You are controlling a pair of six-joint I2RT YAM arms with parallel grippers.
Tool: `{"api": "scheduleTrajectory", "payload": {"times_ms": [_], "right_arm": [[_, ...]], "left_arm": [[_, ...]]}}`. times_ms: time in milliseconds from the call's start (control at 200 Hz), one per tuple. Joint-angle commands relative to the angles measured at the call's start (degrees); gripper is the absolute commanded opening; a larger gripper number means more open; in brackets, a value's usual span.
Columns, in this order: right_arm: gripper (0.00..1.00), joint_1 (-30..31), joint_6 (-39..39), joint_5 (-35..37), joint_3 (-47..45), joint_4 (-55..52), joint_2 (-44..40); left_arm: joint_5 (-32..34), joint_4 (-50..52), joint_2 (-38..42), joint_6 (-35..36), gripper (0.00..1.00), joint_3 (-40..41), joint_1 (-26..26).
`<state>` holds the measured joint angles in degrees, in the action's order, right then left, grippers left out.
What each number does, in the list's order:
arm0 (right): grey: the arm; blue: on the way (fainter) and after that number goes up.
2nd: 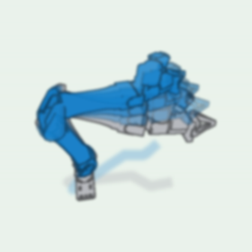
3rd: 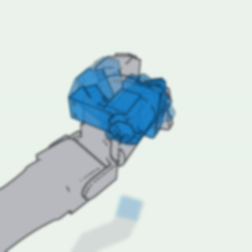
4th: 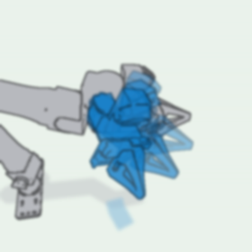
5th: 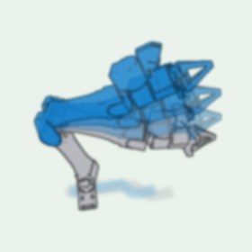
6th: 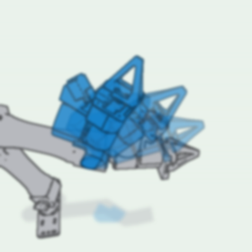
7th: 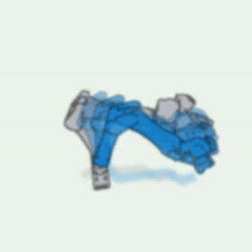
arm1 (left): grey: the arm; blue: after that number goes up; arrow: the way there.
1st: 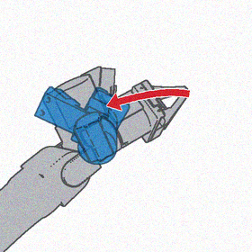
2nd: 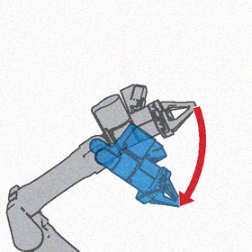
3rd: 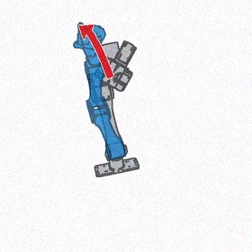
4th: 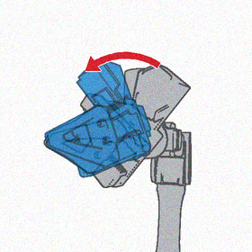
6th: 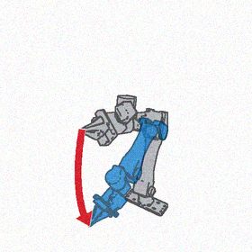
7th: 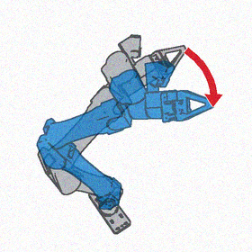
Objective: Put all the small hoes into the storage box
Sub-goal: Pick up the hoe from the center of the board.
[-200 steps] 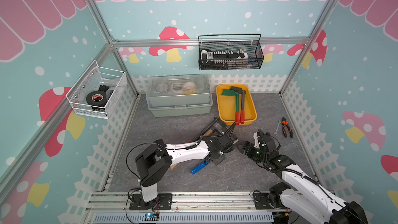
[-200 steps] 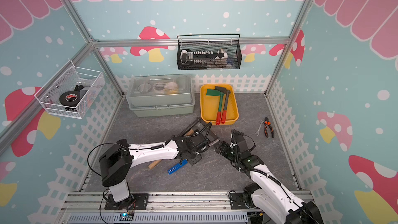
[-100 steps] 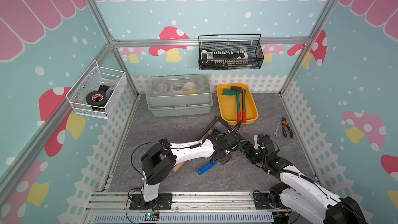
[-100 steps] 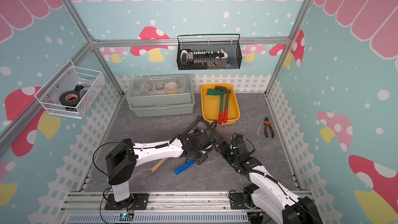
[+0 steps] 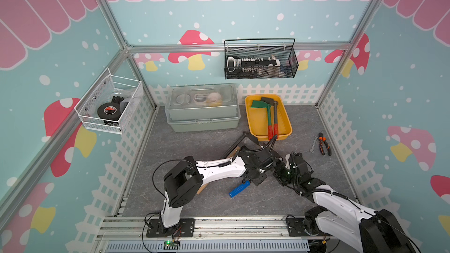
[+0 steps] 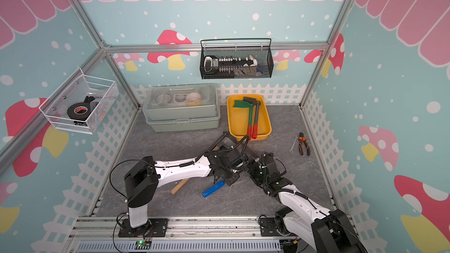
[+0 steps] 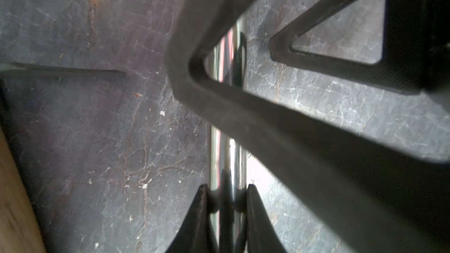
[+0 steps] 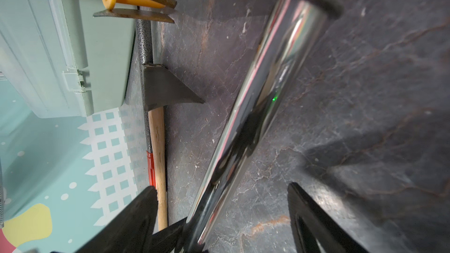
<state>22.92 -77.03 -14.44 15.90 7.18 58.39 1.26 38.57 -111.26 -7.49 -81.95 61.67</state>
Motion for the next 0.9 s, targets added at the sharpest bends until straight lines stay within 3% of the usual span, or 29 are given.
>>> {"api": "scheduleTrajectory", "payload": {"times_ms": [0,550,896], "right_arm": [[0.79,0.6,-2.6,-0.2,-0.8,4.0,0.9],[0.56,1.0,-4.5,0.5,-2.0,10.6,6.0],[0.29,1.0,-4.3,3.2,-2.5,6.3,0.8]], "left_arm": [[-3.1,-3.6,-0.8,-0.8,0.00,-2.7,1.7],[-4.4,-5.5,-3.5,-3.5,0.00,-5.3,4.8],[-4.0,-5.6,-3.8,-4.1,0.00,-5.2,5.0]]}}
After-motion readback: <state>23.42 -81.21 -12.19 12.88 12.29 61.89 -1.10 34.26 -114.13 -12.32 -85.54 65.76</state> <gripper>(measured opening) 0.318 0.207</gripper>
